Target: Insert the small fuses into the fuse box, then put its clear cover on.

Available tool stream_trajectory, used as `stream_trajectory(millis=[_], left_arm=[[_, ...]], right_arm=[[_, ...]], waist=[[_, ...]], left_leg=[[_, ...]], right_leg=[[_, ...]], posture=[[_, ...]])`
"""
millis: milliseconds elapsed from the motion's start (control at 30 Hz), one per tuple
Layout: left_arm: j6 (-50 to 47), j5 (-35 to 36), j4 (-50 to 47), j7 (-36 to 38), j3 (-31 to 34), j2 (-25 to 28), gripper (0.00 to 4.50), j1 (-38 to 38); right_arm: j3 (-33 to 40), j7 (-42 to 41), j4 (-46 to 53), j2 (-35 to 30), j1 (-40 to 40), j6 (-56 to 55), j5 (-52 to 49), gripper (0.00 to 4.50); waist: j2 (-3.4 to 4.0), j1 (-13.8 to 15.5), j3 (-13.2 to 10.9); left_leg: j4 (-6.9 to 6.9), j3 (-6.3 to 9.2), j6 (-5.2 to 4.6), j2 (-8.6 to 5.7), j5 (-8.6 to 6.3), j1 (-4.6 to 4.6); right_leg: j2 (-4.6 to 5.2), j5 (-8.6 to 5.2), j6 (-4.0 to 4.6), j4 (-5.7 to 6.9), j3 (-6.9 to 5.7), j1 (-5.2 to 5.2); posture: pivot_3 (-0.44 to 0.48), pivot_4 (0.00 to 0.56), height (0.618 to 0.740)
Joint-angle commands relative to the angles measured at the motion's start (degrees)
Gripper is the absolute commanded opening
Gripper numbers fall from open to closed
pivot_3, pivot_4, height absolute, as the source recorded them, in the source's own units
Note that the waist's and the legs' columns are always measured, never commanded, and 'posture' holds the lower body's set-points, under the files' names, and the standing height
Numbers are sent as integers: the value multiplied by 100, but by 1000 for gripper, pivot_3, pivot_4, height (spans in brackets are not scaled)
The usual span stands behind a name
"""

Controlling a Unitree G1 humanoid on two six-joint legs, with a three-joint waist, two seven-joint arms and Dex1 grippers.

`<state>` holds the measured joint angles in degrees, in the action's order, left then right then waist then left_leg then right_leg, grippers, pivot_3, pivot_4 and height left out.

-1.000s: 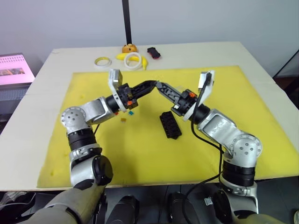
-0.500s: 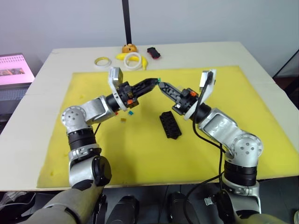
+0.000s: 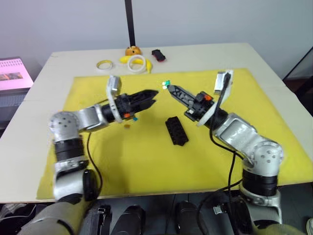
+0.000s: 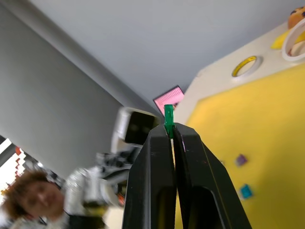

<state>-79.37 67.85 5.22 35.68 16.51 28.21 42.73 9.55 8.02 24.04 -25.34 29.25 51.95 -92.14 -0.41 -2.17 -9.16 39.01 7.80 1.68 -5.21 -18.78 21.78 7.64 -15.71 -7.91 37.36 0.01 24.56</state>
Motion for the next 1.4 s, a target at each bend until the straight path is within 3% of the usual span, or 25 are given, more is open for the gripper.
stream_trajectory(millis=[33, 167, 233, 333, 400, 533, 833, 1400], left_arm=[[950, -740, -1101, 1757, -1014, 834, 4470, -224], [2752, -2127, -1730, 3084, -2104, 1577, 4470, -731], [3816, -2900, -1857, 3388, -2499, 1677, 4470, -989], [4777, -3588, -1922, 3348, -2779, 1494, 4470, -1204], [5098, -3818, -1961, 3272, -2859, 1339, 4470, -1283], [5373, -4110, -1998, 3148, -2970, 1102, 4470, -1392], [5693, -4485, -2069, 2939, -2982, 833, 4470, -1598], [5932, -4765, -1732, 2961, -3067, 515, 4470, -1390]], right_arm=[[108, -831, 232, -971, 196, 573, -323, 0], [-178, -2468, 253, -2290, 407, 1116, 471, 0], [-633, -3604, 380, -2928, 473, 908, 1546, 0], [-1764, -5582, 351, -3810, 548, -427, 3770, 0], [-2363, -6604, 66, -4057, 617, -1489, 5014, 0], [-2994, -7714, -929, -3779, 1056, -2802, 6434, 0], [-3169, -8772, -2102, -3035, 1467, -4096, 7709, 0], [-2972, -9068, -2484, -2558, 1654, -4067, 8357, 0]], waist=[[1, 16, 0], [4, 74, -1], [8, 113, -3], [6, 146, -4], [3, 161, -6], [1, 123, -6], [1, 159, -7], [1, 153, -7]], left_leg=[[-1, 1, 0, -1, 0, -2], [-5, -2, -1, 2, -1, -8], [-6, -16, -6, 3, -3, -11], [-2, -22, -10, 0, -6, -8], [9, -23, -15, -4, -8, -4], [12, -29, -18, 2, -10, -2], [12, -21, -16, 8, -9, 5], [13, -17, -15, 7, -9, 5]], right_leg=[[0, 0, 0, -7, -1, -6], [-1, 0, 0, -26, -2, -21], [-2, 0, 0, -30, -1, -21], [-4, 0, 0, -32, -2, -21], [-2, 0, -2, -32, -2, -21], [2, 0, -3, -29, -2, -18], [4, 1, -3, -27, -4, -9], [4, 1, -3, -27, -6, -10]], posture=[[0, 150, 740], [0, 150, 740], [0, 150, 740], [0, 150, 740], [0, 150, 740], [0, 150, 740], [0, 150, 740], [0, 150, 740]])
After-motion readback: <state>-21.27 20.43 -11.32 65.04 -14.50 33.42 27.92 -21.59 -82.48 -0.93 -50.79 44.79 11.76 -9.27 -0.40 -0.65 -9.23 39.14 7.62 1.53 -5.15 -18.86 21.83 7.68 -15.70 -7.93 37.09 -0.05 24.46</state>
